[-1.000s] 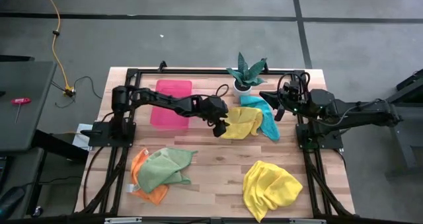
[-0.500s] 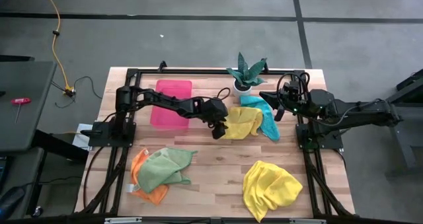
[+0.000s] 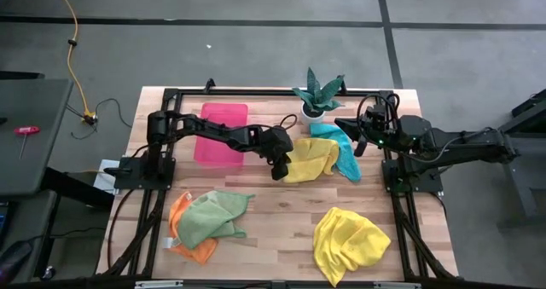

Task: Fold microfiber towels
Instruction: Fold the top yellow microfiber towel

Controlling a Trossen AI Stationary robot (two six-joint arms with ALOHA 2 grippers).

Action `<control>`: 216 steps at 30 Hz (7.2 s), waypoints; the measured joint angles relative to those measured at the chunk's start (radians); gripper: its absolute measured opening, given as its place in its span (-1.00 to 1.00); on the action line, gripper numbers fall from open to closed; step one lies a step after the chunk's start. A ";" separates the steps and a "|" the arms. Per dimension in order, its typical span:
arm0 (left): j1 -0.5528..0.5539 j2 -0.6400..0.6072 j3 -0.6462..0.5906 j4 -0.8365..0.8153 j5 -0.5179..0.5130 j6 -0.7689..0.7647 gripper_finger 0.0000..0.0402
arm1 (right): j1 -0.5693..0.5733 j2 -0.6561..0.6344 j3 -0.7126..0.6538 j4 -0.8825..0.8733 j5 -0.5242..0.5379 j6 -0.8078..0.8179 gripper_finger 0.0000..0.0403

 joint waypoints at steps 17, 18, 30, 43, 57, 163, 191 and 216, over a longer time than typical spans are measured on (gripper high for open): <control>0.046 -0.296 0.000 -0.223 0.030 0.138 -1.00 | 0.000 0.011 0.000 -0.080 -0.049 0.079 -1.00; 0.044 -0.317 0.000 -0.251 0.030 0.139 -1.00 | 0.000 0.021 0.000 -0.112 -0.061 0.098 -0.99; -0.002 -0.409 0.000 -0.367 -0.010 0.096 -1.00 | 0.006 0.268 0.000 -0.474 -0.366 0.191 -0.40; -0.015 -0.399 0.000 -0.359 -0.012 0.041 -1.00 | 0.087 0.636 0.000 -0.505 -0.281 -0.103 -0.29; -0.016 -0.399 0.000 -0.359 -0.012 0.018 -1.00 | 0.087 0.831 0.004 -0.462 -0.218 -0.226 -0.29; -0.475 -0.158 0.240 -0.760 -0.396 -0.334 -1.00 | 0.332 0.449 0.180 -0.689 -0.195 0.337 -1.00; -0.569 -0.180 0.077 -0.685 -0.241 -0.548 -1.00 | 0.607 0.625 0.098 -0.378 -0.381 0.813 -1.00; -0.233 -0.230 0.076 -0.618 -0.292 -0.170 -1.00 | 0.363 0.605 0.098 -0.586 -0.090 0.860 -1.00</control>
